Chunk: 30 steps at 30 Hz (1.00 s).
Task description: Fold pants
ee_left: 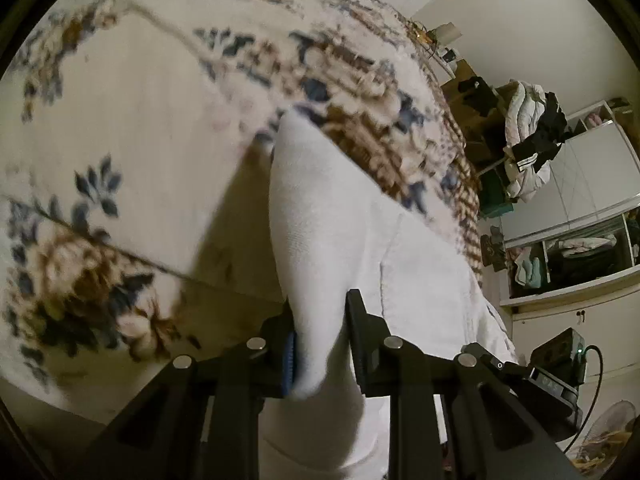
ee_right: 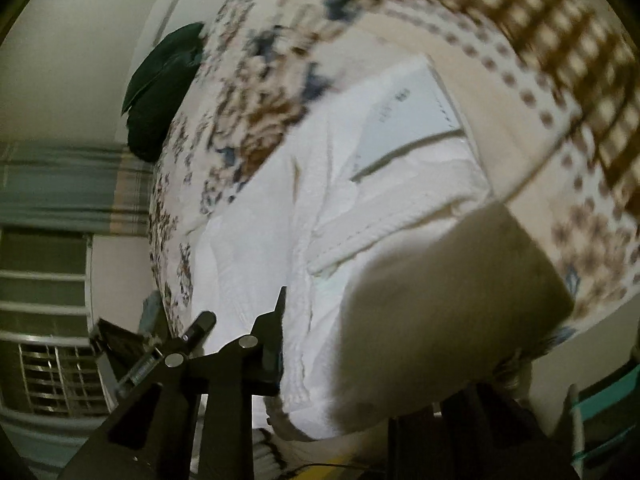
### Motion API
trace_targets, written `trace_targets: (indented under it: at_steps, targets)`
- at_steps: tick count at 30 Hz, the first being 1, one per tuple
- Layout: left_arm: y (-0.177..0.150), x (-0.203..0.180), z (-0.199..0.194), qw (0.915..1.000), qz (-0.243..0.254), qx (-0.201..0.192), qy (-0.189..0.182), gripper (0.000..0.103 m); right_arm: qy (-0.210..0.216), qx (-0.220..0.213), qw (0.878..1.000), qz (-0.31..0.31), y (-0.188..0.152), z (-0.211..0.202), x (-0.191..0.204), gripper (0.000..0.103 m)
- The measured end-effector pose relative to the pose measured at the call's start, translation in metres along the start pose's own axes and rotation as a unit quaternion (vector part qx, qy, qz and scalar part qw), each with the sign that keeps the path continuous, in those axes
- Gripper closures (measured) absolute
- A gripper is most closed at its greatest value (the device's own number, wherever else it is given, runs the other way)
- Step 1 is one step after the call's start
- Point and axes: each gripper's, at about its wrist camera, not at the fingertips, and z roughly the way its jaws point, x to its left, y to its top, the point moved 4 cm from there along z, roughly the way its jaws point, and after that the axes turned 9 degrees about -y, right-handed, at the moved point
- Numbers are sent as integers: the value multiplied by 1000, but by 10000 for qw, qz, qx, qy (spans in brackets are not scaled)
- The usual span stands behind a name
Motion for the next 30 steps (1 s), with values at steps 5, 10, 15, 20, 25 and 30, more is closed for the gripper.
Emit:
trace_targets:
  at_steps: [5,10,15,20,25,30]
  targets:
    - [38,-29,-25,9996,181,-206,-7,84,44,-12,9992,-388,19,-32,47,77]
    - [109,-40,-33,9984,242,-485,-172,84,159,-355,9976,-575,64,-43,113,77]
    - [204,-27,-20,9970,242,-686,-261,84,303,-695,9955,-568,129,-8,182,77]
    - [308,7,9,9964,246,-774,-238,84,452,-910,9935,-517,209,70,248,77]
    - [398,60,61,9976,151,-665,-149,84,492,-958,9933,-428,284,160,289,77]
    - [439,108,113,9992,42,-393,92,84,345,-816,9952,-418,337,244,297,77]
